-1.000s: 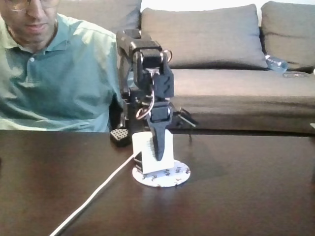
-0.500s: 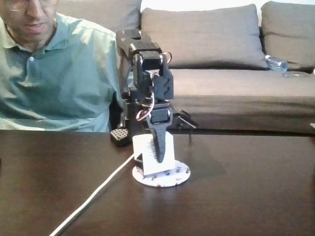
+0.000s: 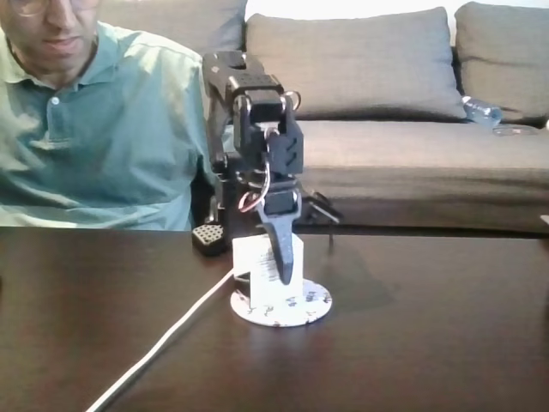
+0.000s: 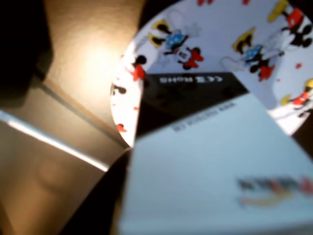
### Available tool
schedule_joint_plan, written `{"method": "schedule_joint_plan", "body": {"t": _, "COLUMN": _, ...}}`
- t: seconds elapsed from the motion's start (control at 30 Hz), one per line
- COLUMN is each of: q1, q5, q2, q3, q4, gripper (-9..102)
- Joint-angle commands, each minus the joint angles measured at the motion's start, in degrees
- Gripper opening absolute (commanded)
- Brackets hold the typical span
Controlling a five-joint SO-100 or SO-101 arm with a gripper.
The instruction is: Grasp a servo box and put it on the zirlivani.
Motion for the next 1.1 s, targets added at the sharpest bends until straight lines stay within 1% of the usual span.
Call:
{"method": "schedule_joint_plan", "body": {"t": 0.0, "q1": 0.0, "q5": -0.2, "q2": 0.9, "q3": -6.3, "q4": 3.9, "gripper": 32}}
{"method": "schedule_joint_plan", "body": {"t": 0.2, "q1": -0.7, "q5": -0.2, "q2": 0.9, "q3": -17.6, "q4": 11.2, "gripper": 32}}
{"method": "schedule_joint_plan", "body": {"t": 0.5, "q1": -8.3, "q5": 3.5, "q2": 1.1, "q3": -34.7, "q4": 29.5, "gripper": 30}}
{"method": "schedule_joint_plan", "body": {"t": 0.53, "q1": -8.3, "q5": 3.6, "q2": 1.7, "q3": -36.7, "q4": 31.5, "gripper": 28}}
{"method": "schedule_joint_plan", "body": {"t": 0.57, "q1": -7.6, "q5": 3.6, "q2": 3.0, "q3": -38.7, "q4": 32.4, "gripper": 23}}
{"method": "schedule_joint_plan", "body": {"t": 0.6, "q1": -7.1, "q5": 3.6, "q2": 4.7, "q3": -40.3, "q4": 32.5, "gripper": 17}}
{"method": "schedule_joint_plan", "body": {"t": 0.67, "q1": -3.2, "q5": 3.3, "q2": 9.3, "q3": -43.1, "q4": 32.4, "gripper": 3}}
{"method": "schedule_joint_plan", "body": {"t": 0.7, "q1": -1.2, "q5": 2.9, "q2": 11.8, "q3": -44.3, "q4": 32.4, "gripper": -1}}
{"method": "schedule_joint_plan", "body": {"t": 0.77, "q1": 2.7, "q5": 1.1, "q2": 17.1, "q3": -46.0, "q4": 32.5, "gripper": 1}}
{"method": "schedule_joint_plan", "body": {"t": 0.87, "q1": 10.7, "q5": -4.0, "q2": 26.4, "q3": -45.7, "q4": 32.4, "gripper": 0}}
{"method": "schedule_joint_plan", "body": {"t": 0.97, "q1": 17.1, "q5": -8.7, "q2": 35.9, "q3": -42.1, "q4": 31.8, "gripper": 0}}
{"method": "schedule_joint_plan", "body": {"t": 1.0, "q1": 18.5, "q5": -9.2, "q2": 39.1, "q3": -39.6, "q4": 30.8, "gripper": 0}}
{"method": "schedule_joint_plan", "body": {"t": 1.07, "q1": 20.3, "q5": -9.1, "q2": 45.4, "q3": -31.5, "q4": 25.2, "gripper": 0}}
